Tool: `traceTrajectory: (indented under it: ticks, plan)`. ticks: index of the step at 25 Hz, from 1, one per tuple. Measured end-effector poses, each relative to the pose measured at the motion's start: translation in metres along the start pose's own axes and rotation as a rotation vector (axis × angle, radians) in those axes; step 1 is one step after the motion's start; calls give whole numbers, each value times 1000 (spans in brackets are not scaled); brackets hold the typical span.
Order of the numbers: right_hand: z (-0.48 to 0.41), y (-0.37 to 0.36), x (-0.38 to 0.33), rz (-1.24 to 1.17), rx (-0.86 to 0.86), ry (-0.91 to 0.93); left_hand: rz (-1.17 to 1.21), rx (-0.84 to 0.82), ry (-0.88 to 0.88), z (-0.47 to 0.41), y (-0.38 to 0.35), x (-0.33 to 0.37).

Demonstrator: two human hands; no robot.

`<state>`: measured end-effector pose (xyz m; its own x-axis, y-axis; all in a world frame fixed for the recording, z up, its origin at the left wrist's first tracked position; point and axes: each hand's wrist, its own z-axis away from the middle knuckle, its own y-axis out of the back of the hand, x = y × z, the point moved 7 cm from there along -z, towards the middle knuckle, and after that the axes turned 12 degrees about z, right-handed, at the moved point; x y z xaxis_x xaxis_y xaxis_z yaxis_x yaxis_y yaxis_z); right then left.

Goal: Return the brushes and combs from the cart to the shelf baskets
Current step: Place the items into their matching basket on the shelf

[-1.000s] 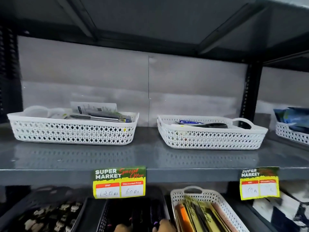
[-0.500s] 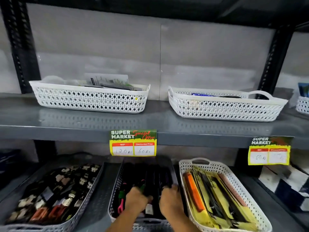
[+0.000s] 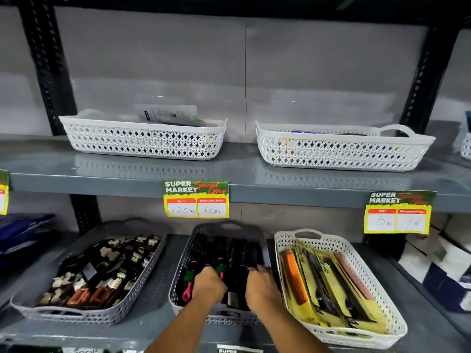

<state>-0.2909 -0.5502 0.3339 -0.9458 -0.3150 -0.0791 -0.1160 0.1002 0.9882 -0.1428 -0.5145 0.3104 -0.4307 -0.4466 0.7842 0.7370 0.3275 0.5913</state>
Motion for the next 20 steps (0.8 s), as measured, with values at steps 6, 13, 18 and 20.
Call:
traceTrajectory:
  ticks: [6, 13, 18, 20]
  plan:
    - [11, 36, -6, -35, 153, 136, -21, 232, -197, 34, 33, 13]
    - [37, 47, -73, -37, 249, 334, -349, 580, -301, 102, 115, -24]
    - [85, 30, -157, -46, 261, 566, -386, 702, -91, 171, 176, -106]
    - [110, 22, -190, -78, 234, 645, -402, 756, -9, 199, 197, -137]
